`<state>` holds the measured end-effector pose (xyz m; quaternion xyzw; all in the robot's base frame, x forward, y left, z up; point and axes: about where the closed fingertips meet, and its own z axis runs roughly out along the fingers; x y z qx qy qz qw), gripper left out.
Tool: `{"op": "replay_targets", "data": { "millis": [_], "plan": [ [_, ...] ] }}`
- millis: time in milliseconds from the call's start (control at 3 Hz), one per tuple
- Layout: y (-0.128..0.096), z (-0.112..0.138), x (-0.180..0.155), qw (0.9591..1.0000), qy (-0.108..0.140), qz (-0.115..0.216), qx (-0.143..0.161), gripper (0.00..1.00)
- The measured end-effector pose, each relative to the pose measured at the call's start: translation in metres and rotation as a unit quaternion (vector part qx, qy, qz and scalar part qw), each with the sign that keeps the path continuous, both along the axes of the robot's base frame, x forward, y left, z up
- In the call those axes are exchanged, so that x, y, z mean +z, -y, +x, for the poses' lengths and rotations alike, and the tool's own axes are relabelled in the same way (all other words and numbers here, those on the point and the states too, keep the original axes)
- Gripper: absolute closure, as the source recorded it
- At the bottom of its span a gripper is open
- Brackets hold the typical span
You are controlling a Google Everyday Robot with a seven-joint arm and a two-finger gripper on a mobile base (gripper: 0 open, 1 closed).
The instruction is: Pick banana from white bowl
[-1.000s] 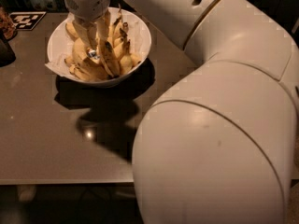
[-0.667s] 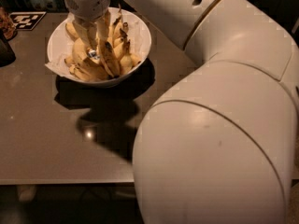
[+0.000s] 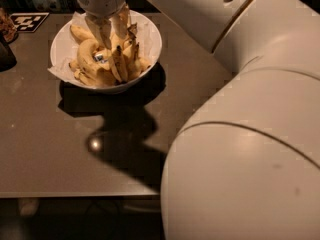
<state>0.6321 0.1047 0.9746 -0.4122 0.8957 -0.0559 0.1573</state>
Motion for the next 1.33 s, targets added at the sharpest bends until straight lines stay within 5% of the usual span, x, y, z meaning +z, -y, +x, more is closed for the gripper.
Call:
{"op": "replay_targets", "data": {
  "millis": [667, 1333],
  "plan": [
    [0.009, -0.004, 0.005, 0.9997, 0.005, 0.000, -0.022, 0.58],
    [-0.009, 0.003, -0.023, 0.9984, -0.053, 0.007, -0.016, 0.60]
  ]
}}
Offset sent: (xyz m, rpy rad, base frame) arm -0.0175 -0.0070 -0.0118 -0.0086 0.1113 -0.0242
